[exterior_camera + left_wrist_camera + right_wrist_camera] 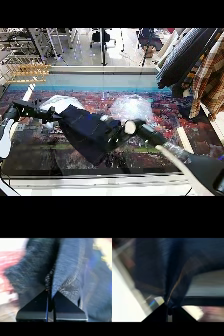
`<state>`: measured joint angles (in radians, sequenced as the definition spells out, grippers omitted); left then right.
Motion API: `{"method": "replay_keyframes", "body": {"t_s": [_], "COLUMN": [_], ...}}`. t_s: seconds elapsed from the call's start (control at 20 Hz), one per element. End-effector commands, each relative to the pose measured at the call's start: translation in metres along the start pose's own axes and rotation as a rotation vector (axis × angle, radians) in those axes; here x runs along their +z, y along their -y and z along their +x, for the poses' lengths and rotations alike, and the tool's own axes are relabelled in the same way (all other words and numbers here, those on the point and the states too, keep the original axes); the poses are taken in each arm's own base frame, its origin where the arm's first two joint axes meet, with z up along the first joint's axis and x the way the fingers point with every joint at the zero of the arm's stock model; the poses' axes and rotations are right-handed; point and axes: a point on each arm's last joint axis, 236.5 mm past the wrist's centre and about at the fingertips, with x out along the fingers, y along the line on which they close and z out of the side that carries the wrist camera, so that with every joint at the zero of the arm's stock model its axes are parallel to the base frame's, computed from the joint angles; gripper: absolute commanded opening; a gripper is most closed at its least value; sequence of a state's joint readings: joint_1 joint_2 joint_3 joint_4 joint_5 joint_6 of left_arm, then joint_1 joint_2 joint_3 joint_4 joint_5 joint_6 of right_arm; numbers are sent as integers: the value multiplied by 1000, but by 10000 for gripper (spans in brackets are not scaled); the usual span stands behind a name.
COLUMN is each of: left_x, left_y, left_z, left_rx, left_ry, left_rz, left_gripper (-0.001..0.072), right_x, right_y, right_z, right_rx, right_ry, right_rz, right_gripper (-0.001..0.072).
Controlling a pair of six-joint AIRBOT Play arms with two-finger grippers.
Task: Fold the clothes and pants, and hang the long-sleeved shirts on hangers.
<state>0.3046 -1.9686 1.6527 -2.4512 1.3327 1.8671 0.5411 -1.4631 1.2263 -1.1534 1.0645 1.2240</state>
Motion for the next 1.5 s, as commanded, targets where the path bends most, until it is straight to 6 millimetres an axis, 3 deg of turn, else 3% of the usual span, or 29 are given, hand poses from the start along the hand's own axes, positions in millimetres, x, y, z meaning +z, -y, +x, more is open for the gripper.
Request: {"method": "replay_keyframes", "body": {"t_s": [0.0, 0.1, 0.15, 0.25, 0.35, 0.55, 0.7, 0.8, 0.9, 1.1, 1.25, 1.3, 1.35, 1.45], "left_x": [7, 9, 11, 12, 14, 22, 25, 22, 11, -12, -15, -14, -13, -12], "left_y": [49, 64, 70, 79, 86, 83, 57, 30, 2, -44, -60, -62, -62, -61], "left_z": [-8, -4, -2, -1, -3, -23, -41, -50, -54, -48, -43, -43, -44, -50], "left_rx": [-122, -130, -130, -133, -141, -138, -100, -30, 56, 190, 211, 211, 208, 204], "left_ry": [24, 28, 31, 33, 39, 78, 89, 75, 29, -88, -109, -104, -101, -92], "left_rz": [32, 46, 47, 63, 77, 78, 53, 44, 41, 28, 7, 3, 1, -1], "left_gripper": [14, 14, 14, 14, 14, 14, 14, 14, 14, 15, 15, 18, 77, 378], "right_x": [61, 94, 102, 112, 111, 78, 51, 35, 9, -55, -68, -68, -68, -57], "right_y": [129, 181, 190, 181, 146, 50, -36, -85, -124, -158, -190, -200, -203, -188], "right_z": [-106, -179, -204, -231, -229, -198, -170, -138, -89, 26, 73, 80, 83, 71], "right_rx": [-341, -415, -423, -403, -310, -41, 155, 229, 273, 281, 357, 389, 399, 400], "right_ry": [273, 493, 558, 586, 524, 292, 115, 17, -75, -190, -192, -189, -198, -194], "right_rz": [122, 217, 239, 185, 132, 108, 24, -43, -83, -79, -154, -181, -185, -155], "right_gripper": [28, 28, 28, 28, 28, 29, 28, 28, 29, 28, 29, 93, 247, 455]}}
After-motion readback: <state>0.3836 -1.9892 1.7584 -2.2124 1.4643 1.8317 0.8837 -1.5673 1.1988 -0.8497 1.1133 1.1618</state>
